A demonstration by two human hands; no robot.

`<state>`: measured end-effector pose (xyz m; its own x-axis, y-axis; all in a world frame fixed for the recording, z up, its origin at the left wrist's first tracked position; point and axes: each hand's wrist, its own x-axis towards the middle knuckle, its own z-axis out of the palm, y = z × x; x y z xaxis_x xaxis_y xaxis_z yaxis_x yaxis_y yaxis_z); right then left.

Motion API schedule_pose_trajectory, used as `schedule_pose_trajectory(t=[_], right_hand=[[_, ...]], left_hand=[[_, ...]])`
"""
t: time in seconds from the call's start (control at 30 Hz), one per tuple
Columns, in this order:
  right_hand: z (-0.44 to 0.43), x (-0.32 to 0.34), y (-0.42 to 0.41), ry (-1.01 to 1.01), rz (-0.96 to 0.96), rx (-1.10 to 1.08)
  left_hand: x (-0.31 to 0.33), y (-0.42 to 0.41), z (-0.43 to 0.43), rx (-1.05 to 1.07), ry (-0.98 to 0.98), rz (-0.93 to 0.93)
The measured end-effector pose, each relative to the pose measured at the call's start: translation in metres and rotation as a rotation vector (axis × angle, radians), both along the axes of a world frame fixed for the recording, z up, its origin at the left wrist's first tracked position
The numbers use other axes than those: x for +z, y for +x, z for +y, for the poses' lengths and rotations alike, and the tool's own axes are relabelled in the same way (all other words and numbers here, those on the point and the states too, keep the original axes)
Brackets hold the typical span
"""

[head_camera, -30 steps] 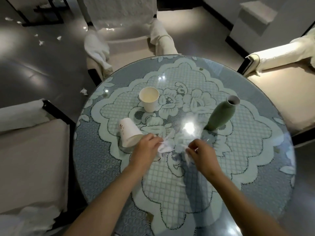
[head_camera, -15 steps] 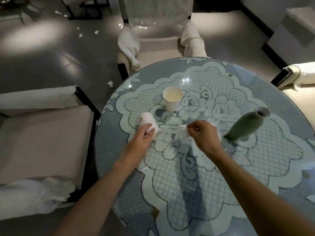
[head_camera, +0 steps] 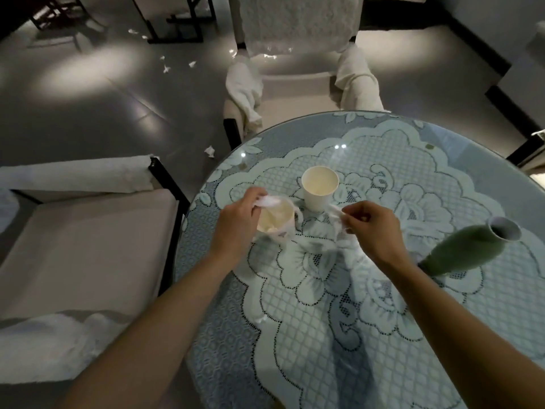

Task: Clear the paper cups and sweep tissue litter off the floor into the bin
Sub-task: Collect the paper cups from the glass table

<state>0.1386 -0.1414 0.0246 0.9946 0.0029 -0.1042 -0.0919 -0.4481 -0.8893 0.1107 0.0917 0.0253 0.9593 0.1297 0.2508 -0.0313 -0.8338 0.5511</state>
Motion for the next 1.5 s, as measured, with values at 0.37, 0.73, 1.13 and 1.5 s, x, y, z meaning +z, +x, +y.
schedule_pose_trajectory(t=[0.37, 0.73, 1.13, 1.5], right_hand=[[0.024, 0.012, 0.053, 0.018, -0.08, -0.058], [0.047, 0.002, 0.073, -0.244, -0.143, -0.099], [0.058, -0.019, 0.063, -0.296, 0.025, 0.105], [0.067, 0.055, 0.038, -0.105, -0.122, -0.005]], left_hand=[[-0.008, 0.011, 0.0, -0.053, -0.364, 0.399], [-0.031, -0.01, 0.005, -0.113, -0.479, 0.4], [-0.03, -0.005, -0.002, 0.012, -0.568, 0.41], [0.035, 0.037, 0.031, -0.043, -0.538, 0.235]])
